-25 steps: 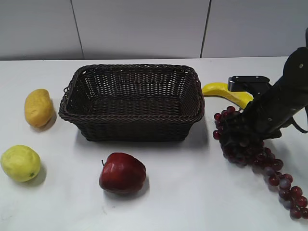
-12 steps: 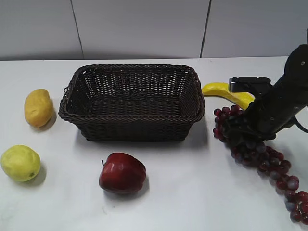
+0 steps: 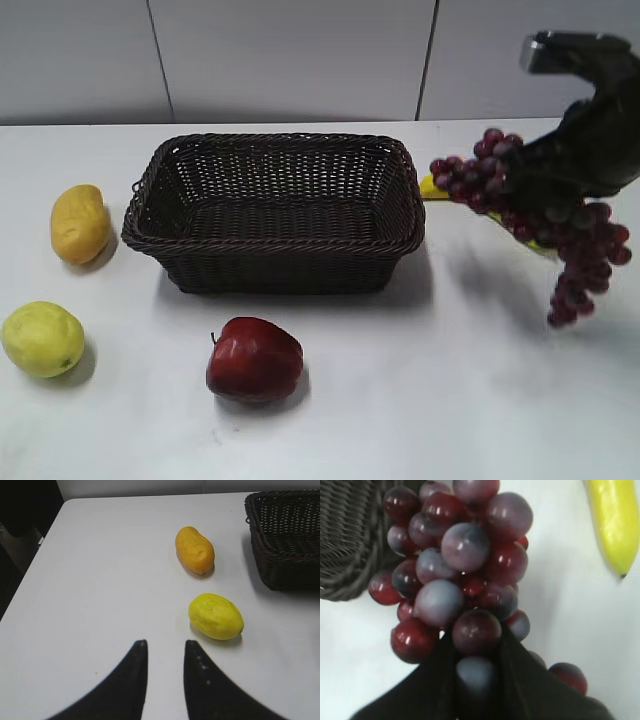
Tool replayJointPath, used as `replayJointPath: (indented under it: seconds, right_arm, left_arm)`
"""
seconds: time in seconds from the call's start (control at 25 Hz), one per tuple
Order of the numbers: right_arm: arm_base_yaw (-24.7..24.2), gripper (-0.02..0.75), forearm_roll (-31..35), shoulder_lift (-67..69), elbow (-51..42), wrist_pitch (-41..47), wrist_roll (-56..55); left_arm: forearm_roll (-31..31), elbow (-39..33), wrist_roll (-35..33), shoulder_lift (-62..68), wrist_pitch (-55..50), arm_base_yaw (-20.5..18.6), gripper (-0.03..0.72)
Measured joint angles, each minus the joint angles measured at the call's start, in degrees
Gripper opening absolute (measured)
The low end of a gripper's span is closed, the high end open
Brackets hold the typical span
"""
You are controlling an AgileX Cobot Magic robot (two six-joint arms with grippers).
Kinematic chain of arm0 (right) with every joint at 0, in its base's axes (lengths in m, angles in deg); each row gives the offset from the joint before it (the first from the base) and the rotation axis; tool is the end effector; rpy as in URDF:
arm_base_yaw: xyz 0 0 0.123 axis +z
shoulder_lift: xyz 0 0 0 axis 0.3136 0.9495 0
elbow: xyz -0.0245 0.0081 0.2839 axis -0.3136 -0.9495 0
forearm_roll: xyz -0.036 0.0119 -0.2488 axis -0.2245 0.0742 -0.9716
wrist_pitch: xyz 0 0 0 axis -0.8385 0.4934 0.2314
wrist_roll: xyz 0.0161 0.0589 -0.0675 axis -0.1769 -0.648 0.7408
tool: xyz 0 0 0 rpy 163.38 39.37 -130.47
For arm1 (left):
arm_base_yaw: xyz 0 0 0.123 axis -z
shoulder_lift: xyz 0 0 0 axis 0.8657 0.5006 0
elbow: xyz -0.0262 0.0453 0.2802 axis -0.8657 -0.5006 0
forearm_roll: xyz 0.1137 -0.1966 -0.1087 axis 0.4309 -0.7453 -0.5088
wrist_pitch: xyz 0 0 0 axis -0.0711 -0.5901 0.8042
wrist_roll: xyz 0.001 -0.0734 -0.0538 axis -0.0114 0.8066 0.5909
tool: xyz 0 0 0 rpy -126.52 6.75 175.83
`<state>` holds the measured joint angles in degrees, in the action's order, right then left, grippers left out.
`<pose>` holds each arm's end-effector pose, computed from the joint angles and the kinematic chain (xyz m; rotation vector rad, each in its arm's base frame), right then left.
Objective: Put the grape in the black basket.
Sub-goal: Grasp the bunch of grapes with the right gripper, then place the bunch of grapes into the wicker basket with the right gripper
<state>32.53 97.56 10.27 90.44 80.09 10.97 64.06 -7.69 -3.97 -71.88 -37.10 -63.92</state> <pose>0.2961 0.0939 0.2508 -0.3095 2.5919 0.3743 -0.0055 -0.0074 0.2744 0.0743 2.0626 0.0212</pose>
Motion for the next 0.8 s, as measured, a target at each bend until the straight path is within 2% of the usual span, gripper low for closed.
replayJointPath:
  seconds: [0.2, 0.24, 0.52, 0.64, 0.8]
  right_arm:
    - [0.00, 0.131, 2.26, -3.60, 11.55, 4.57, 0.32]
    - [0.00, 0.131, 2.26, -3.60, 11.55, 4.57, 0.32]
    - [0.35, 0.131, 13.95, -3.37, 21.12, 5.12, 6.96]
    - [2.66, 0.131, 15.27, -1.39, 23.89, 4.34, 8.13]
    - [8.22, 0.131, 15.86, 3.57, 27.55, 3.26, 9.61]
  left_arm:
    - [0.00, 0.00, 0.00, 0.00, 0.00, 0.00, 0.228]
    - [0.00, 0.00, 0.00, 0.00, 0.00, 0.00, 0.228]
    - [0.00, 0.00, 0.00, 0.00, 0.00, 0.00, 0.228]
    - [0.00, 0.00, 0.00, 0.00, 0.00, 0.00, 0.228]
    - [0.00, 0.00, 0.00, 0.00, 0.00, 0.00, 0.228]
